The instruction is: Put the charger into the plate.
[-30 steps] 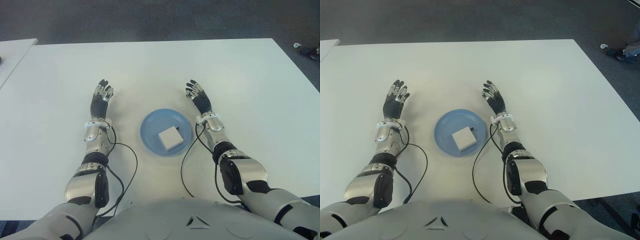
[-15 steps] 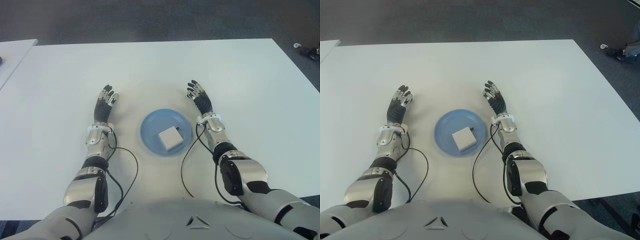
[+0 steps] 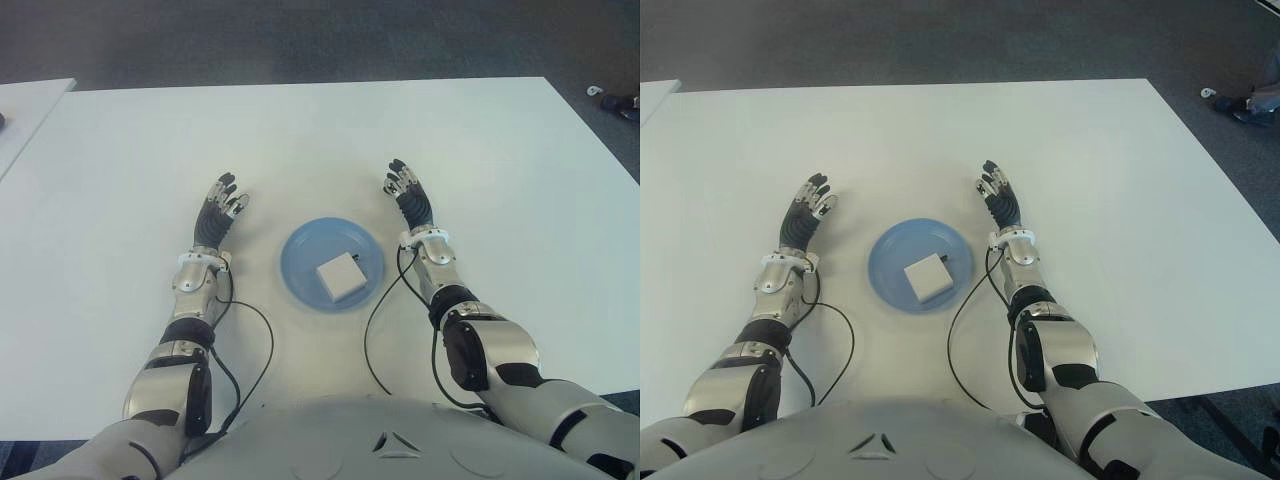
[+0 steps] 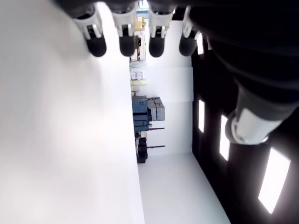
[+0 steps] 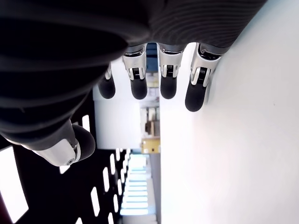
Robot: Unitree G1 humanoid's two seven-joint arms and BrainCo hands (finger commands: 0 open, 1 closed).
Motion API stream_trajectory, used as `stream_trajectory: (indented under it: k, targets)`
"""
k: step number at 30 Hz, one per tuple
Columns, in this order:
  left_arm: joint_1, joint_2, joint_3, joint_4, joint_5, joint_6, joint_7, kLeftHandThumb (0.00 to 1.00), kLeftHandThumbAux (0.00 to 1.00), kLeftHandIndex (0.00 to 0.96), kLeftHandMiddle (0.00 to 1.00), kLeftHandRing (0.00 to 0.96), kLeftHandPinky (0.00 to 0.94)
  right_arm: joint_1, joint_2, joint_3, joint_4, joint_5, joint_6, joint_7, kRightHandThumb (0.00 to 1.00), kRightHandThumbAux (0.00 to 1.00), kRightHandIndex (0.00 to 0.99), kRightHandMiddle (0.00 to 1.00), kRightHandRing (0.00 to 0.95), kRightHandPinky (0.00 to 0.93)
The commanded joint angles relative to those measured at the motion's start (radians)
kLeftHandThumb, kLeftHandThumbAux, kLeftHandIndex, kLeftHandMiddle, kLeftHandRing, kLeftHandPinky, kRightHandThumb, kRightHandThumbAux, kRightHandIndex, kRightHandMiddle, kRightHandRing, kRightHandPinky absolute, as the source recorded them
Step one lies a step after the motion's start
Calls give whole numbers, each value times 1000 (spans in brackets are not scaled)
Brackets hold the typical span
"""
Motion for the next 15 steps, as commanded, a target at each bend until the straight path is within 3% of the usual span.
stream_trajectory:
  k: [1, 15]
  targets:
    - [71, -6, -33, -6, 43, 72, 25, 57, 590, 0, 0, 0, 0, 63, -1, -11, 36, 9, 80, -21, 24, 524, 9, 80, 54, 27]
    - [137, 0, -82, -80, 99, 37, 54, 169, 543, 0, 0, 0, 10, 67, -1, -17, 22, 14, 83, -40, 16, 515, 5, 71, 48, 26]
